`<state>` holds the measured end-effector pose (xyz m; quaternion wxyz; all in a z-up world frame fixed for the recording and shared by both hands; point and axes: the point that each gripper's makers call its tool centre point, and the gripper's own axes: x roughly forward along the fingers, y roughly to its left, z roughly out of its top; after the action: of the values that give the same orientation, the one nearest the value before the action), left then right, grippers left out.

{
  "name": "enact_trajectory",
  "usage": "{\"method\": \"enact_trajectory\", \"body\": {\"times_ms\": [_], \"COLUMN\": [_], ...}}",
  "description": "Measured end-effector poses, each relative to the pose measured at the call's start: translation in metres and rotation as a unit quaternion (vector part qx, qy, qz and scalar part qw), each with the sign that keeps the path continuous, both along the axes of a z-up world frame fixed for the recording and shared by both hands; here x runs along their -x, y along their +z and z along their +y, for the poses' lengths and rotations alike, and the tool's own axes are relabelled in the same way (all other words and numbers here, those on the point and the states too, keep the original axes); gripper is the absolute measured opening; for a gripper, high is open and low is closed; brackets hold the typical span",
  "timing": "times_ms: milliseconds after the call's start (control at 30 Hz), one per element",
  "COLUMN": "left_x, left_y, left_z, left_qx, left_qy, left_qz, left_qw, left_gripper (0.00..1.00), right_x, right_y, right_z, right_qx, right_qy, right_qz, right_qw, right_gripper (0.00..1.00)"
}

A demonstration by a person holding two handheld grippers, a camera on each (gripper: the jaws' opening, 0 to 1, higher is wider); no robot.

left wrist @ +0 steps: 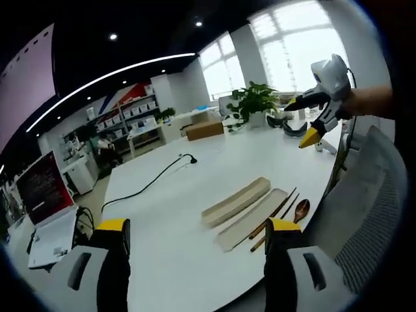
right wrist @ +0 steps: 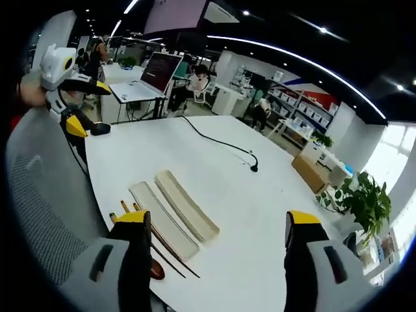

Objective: Arrange the utensils inside the cutlery case until each visible utensil rests in its matching compartment.

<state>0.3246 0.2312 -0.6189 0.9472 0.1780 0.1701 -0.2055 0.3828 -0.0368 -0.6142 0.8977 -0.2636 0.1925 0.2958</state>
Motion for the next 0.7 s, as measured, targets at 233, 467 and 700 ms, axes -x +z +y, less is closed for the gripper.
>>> {"method": "enact_trajectory", "body": {"times_ms": [233,467,700], "left_x": [0.002,0.003,0.003], "left_y": [-0.005,-0.004,-0.005], "left_z": [-0.002,-0.002,-0.002], "left_qx": [-0.013,-0.002,-0.005], "left_qy": [-0.010,-0.004,-0.004], "left_qz": [0.011,0.014,0.018], "left_qw": [0.9998,0.9999,0.9998], "left_gripper": [0.74,0.73,0.70], "right_x": [-0.001,-0.002,-0.004], "right_y": [-0.010,-0.014,-0.016], "right_z": [0.002,0.009,0.014], "right_qx": [0.010,-0.023,-0.020], "right_qy": [0.023,0.038,0.050], "right_qz": [0.024,0.065,0.067], "right_qw": [0.9994,0.9969,0.9964], "right_gripper": [0.77,0.71,0.64]}}
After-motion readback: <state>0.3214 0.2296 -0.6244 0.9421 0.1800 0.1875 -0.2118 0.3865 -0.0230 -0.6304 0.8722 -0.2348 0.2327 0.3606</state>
